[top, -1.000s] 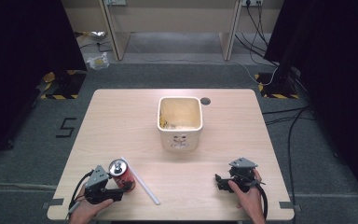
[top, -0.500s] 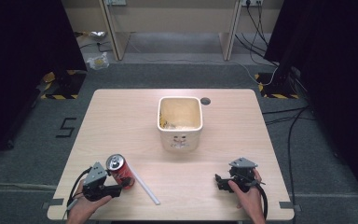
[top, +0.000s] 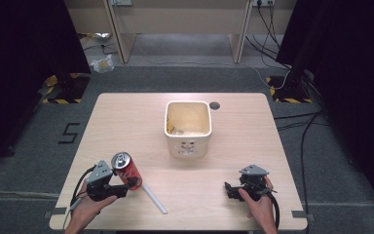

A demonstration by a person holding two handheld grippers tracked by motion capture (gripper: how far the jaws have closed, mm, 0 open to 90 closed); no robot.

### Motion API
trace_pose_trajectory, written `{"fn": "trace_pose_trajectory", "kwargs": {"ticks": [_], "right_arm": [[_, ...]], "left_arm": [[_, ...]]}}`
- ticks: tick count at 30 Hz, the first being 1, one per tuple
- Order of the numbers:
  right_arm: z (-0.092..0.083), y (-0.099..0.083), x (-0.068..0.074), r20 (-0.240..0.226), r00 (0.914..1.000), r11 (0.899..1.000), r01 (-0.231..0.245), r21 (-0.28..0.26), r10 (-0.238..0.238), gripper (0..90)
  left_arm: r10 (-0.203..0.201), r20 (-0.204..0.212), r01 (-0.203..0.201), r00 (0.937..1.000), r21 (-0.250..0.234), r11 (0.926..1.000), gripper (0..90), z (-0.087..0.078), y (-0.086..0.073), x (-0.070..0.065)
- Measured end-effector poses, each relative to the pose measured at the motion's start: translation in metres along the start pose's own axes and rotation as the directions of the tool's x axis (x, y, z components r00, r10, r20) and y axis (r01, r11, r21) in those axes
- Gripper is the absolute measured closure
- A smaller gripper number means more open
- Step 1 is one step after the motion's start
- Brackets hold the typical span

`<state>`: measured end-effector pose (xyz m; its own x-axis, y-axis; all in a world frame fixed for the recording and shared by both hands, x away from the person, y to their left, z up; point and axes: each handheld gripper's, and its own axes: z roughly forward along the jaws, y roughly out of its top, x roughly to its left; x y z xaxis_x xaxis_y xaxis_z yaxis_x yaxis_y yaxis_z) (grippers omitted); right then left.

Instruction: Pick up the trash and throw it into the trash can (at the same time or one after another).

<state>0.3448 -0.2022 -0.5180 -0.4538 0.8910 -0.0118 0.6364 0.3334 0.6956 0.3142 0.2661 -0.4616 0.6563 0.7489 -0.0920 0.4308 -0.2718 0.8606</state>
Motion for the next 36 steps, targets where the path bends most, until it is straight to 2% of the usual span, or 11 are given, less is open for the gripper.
{"fn": "trace_pose_trajectory", "kwargs": {"ticks": [5, 21, 36], "right_arm": [[0.000, 0.000, 0.000, 0.000, 1.0000, 1.000, -0.001, 0.001, 0.001, 0.2], [0.000, 0.000, 0.000, 0.000, 1.0000, 1.000, -0.001, 0.001, 0.001, 0.3], [0.000, 0.000, 0.000, 0.000, 1.0000, 1.000, -0.002, 0.001, 0.002, 0.3]], "left_arm": [[-0.010, 0.009, 0.010, 0.9999, 0.000, 1.0000, 33.7, 0.005, 0.009, 0.004], [-0.003, 0.022, 0.003, 0.9997, -0.006, 1.0000, 33.7, 0.024, 0.039, 0.009], [0.005, 0.041, -0.005, 0.9992, -0.004, 1.0000, 33.8, 0.034, 0.054, 0.008]]}}
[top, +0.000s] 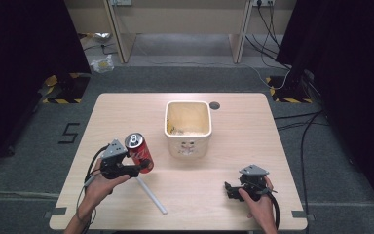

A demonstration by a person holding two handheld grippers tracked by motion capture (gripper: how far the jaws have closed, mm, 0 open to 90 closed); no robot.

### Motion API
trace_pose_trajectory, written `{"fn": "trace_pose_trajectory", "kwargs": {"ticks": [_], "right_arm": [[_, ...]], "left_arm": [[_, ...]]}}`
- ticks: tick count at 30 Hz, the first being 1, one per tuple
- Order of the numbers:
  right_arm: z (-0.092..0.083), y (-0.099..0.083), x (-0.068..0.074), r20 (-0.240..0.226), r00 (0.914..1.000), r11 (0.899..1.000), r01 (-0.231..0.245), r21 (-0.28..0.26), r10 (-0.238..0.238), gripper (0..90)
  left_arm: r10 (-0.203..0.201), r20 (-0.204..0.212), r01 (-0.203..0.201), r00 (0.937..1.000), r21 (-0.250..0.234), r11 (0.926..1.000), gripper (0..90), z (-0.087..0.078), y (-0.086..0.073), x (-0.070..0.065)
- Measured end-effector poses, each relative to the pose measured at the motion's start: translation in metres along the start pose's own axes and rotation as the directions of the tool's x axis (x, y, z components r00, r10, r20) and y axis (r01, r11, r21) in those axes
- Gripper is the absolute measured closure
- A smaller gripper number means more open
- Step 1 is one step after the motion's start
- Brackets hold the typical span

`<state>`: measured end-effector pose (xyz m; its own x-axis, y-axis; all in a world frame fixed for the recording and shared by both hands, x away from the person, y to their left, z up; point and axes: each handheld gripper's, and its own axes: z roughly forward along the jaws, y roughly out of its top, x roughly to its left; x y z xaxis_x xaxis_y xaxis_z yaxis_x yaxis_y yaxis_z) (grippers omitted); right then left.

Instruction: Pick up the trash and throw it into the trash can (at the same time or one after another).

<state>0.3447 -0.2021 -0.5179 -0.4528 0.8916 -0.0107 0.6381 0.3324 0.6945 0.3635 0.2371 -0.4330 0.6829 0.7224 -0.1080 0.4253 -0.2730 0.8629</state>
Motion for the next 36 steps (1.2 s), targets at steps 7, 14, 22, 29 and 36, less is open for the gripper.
{"fn": "trace_pose_trajectory", "kwargs": {"ticks": [7, 14, 22, 29, 36], "right_arm": [[0.000, 0.000, 0.000, 0.000, 1.0000, 1.000, 0.000, 0.000, 0.000, 0.2], [0.000, 0.000, 0.000, 0.000, 1.0000, 1.000, 0.001, 0.000, -0.001, 0.3], [0.000, 0.000, 0.000, -0.001, 1.0000, 1.000, 0.001, -0.002, -0.001, 0.2], [0.000, 0.000, 0.000, 0.000, 1.0000, 1.000, 0.000, 0.000, 0.000, 0.2], [0.000, 0.000, 0.000, -0.001, 1.0000, 1.000, 0.000, -0.001, 0.000, 0.2]], "left_arm": [[-0.012, 0.013, 0.012, 0.9999, -0.016, 0.9998, 33.8, -0.001, 0.012, 0.008], [-0.007, 0.017, 0.008, 0.9998, -0.034, 0.9994, 33.8, -0.005, 0.030, 0.014], [-0.020, 0.050, 0.022, 0.9986, -0.038, 0.9990, 33.8, 0.000, 0.045, 0.019], [-0.015, 0.060, 0.018, 0.9981, -0.036, 0.9992, 33.8, 0.004, 0.057, 0.020], [0.010, 0.066, -0.008, 0.9978, -0.024, 0.9997, 33.8, 0.005, 0.075, 0.020]]}}
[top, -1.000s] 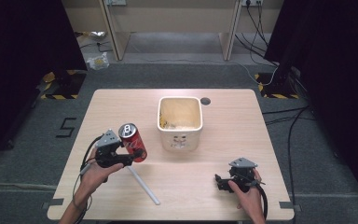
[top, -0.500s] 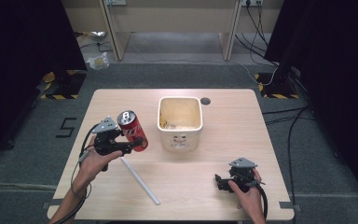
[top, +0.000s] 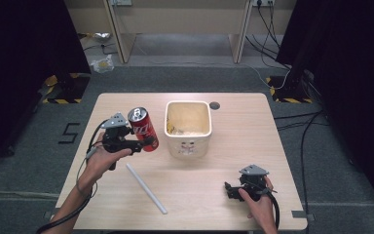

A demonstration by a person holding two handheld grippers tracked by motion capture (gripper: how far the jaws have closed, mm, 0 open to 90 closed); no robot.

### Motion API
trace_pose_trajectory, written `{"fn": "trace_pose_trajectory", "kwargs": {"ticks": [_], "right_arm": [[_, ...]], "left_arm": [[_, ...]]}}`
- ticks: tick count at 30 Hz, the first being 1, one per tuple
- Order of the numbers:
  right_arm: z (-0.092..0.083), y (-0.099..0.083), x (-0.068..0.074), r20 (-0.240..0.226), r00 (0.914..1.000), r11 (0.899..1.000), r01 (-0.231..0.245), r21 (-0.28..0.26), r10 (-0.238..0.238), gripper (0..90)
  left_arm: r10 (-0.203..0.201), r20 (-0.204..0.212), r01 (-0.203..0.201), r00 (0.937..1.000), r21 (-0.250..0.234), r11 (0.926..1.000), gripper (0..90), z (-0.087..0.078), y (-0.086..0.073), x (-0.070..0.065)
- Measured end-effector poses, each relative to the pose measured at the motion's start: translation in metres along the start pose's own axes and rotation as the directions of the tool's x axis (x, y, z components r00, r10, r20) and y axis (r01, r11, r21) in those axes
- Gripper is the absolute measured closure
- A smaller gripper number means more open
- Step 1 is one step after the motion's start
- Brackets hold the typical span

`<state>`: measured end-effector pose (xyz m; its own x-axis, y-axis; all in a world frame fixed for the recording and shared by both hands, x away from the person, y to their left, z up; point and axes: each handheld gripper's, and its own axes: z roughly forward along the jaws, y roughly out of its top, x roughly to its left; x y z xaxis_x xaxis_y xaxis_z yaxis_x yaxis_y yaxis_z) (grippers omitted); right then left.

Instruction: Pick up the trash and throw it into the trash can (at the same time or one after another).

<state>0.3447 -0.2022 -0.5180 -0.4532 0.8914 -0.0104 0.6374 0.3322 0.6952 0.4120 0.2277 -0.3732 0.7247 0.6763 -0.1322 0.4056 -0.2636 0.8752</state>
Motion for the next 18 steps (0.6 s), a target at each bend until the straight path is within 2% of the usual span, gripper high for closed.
{"fn": "trace_pose_trajectory", "kwargs": {"ticks": [18], "right_arm": [[0.000, 0.000, 0.000, 0.000, 1.0000, 1.000, 0.001, 0.000, -0.001, 0.2]], "left_arm": [[0.016, -0.003, -0.016, 0.9999, -0.007, 0.9998, 33.9, 0.008, 0.026, 0.002]]}}
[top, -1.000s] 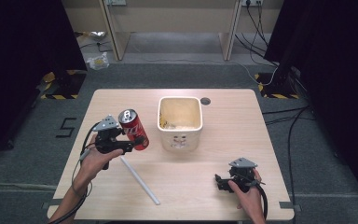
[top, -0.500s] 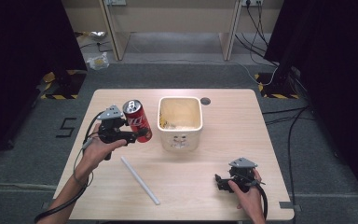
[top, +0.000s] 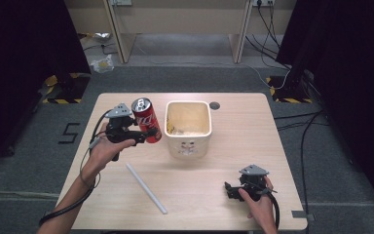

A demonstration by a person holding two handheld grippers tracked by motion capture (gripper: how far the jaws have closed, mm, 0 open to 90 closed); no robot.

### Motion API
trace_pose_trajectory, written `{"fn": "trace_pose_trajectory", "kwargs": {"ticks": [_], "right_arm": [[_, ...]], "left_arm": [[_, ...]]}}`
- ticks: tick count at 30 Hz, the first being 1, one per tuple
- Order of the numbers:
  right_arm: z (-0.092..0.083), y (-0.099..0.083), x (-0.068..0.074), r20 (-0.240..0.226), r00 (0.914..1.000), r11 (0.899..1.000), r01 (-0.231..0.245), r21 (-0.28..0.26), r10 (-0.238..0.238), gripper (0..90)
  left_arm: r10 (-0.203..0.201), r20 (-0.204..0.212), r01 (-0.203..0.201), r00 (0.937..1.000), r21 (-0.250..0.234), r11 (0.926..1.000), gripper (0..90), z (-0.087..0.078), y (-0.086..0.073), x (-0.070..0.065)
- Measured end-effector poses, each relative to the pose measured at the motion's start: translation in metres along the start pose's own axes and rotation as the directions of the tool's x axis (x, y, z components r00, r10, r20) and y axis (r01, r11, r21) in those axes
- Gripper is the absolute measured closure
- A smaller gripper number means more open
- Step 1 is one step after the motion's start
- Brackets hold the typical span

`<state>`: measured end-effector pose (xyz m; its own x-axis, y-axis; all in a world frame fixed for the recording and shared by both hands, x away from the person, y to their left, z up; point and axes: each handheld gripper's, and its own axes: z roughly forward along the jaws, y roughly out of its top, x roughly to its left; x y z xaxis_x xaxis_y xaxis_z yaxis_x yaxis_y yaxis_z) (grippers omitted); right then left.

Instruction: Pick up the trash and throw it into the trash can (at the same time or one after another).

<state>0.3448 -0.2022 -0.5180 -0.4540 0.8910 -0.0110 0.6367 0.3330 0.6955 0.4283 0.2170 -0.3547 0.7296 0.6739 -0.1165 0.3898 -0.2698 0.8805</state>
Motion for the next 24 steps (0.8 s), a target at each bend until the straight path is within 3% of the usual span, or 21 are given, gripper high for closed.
{"fn": "trace_pose_trajectory", "kwargs": {"ticks": [7, 24], "right_arm": [[0.000, 0.000, 0.000, 0.000, 1.0000, 1.000, 0.000, -0.002, 0.000, 0.2], [0.000, 0.000, 0.000, 0.000, 1.0000, 1.000, -0.001, -0.001, 0.001, 0.2]], "left_arm": [[0.000, 0.002, 0.000, 1.0000, -0.001, 1.0000, 33.9, 0.007, 0.012, 0.001], [0.016, 0.034, -0.016, 0.9993, 0.001, 0.9999, 33.7, 0.050, 0.039, -0.009]]}}
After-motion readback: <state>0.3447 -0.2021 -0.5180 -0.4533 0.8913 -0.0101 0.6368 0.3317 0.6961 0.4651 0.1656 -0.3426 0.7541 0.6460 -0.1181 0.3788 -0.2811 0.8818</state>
